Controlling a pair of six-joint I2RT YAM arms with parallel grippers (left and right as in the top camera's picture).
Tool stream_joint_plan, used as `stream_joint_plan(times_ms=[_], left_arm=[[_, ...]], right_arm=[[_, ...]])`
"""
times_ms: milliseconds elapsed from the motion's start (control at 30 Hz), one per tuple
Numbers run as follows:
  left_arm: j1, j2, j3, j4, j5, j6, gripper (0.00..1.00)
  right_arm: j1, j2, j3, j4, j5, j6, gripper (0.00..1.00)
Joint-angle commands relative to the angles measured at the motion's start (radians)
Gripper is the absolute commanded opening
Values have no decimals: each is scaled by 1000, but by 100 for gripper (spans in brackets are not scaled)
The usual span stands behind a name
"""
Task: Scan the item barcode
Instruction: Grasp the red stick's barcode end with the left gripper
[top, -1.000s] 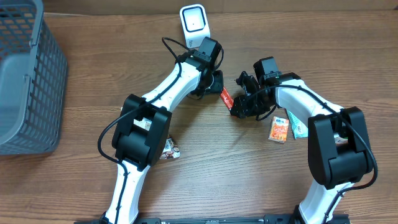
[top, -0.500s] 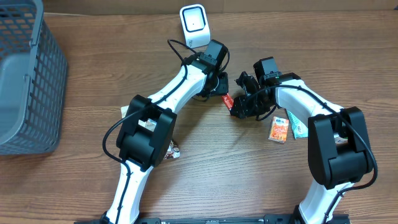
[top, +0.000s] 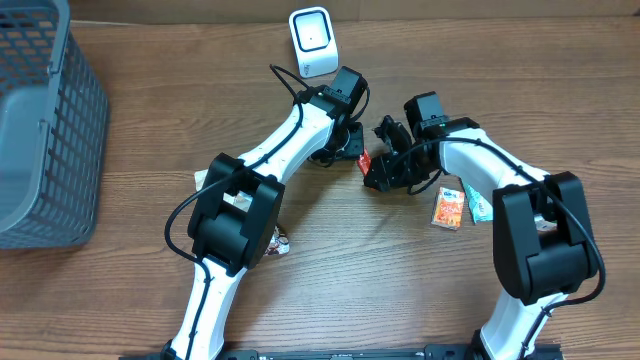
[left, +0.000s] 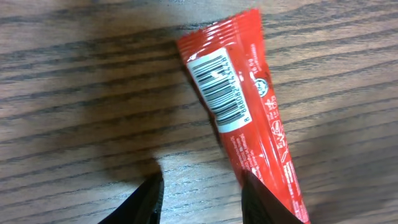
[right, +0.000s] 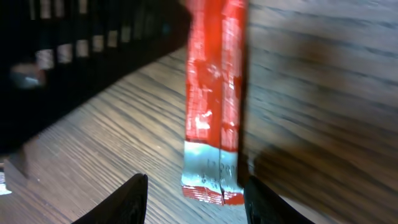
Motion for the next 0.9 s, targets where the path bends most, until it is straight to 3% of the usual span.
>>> stream_joint_plan(times_ms=[0,167,267,567,633,867], left_arm=[[-5,44,-13,2,-16,5,40],[19,44,50,-2,74,6,43],[32,44,76,11,70,9,48],[13,49,23,89,32,8,50],[7,58,23,89,31,8,46],[0,109,25,-6,24,-6,21]], right_arm=[[31,3,-14,25,3,-9,51],[46,3,-14,25,63,-8,51],[46,3,-14,19,63,-8,51],[46,3,-30,22,63,-4,51],[46,3,-41,26,63,-5,51],[46,3,-73,32,63,-5,50]])
